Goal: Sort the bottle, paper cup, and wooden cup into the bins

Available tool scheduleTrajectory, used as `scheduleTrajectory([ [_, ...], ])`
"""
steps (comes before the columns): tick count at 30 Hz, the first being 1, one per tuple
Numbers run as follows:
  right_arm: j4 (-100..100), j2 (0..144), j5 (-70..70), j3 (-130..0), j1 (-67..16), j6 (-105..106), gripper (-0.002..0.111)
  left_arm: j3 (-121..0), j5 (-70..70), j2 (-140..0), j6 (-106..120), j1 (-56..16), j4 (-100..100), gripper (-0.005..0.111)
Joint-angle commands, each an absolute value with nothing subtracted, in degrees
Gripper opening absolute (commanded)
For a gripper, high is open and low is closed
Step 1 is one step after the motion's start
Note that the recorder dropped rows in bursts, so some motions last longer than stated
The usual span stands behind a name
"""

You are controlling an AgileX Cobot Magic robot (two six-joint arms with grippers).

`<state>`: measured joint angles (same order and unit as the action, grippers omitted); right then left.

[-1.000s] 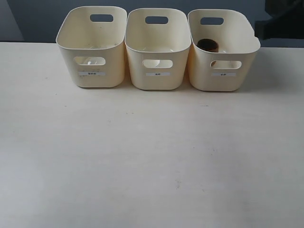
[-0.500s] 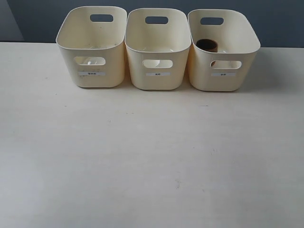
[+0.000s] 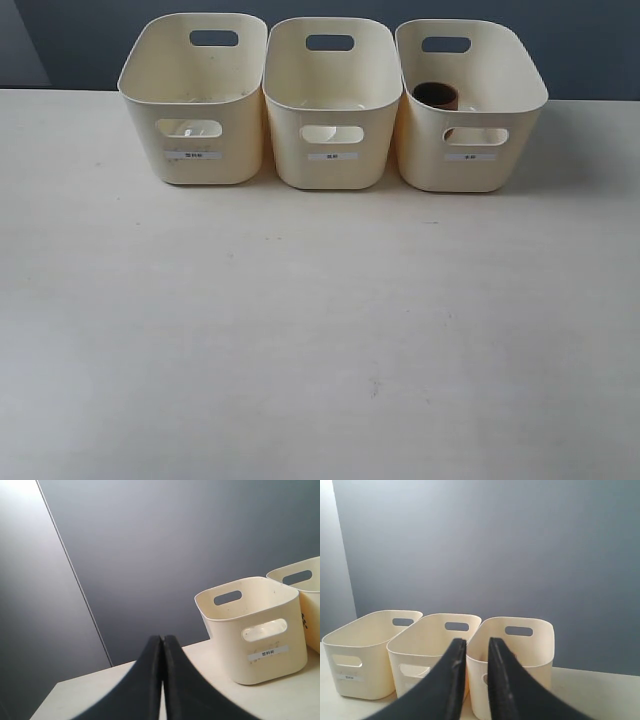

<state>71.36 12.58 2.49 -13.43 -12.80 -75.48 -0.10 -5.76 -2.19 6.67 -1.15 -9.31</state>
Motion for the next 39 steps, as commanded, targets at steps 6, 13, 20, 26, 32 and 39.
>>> scheduleTrajectory([
  [6, 71.41, 10.41, 2.2, -12.06, -12.7, -75.38, 0.017, 0.0, -6.1, -2.05, 6.54, -1.24, -9.34, 0.0],
  [13, 71.22, 10.13, 3.14, -12.06, -12.7, -75.5, 0.017, 0.0, -6.1, -2.05, 6.54, -1.24, -9.34, 0.0],
  [20, 71.22, 2.09, 3.54, -12.06, -12.04, -75.5, 0.017, 0.0, -6.1, -2.05, 6.54, -1.24, -9.34, 0.0],
  [26, 71.22, 0.0, 3.62, -10.68, -5.43, -75.52, 0.017, 0.0, -6.1, -2.05, 6.54, -1.24, -9.34, 0.0],
  [32, 71.22, 0.0, 3.53, -3.88, 2.22, -75.52, 0.017, 0.0, -6.1, -2.05, 6.54, -1.24, -9.34, 0.0],
  [39, 71.38, 0.0, 2.9, 0.0, 4.73, -75.4, 0.017, 0.0, -6.1, -2.05, 6.54, -1.24, -9.34, 0.0],
])
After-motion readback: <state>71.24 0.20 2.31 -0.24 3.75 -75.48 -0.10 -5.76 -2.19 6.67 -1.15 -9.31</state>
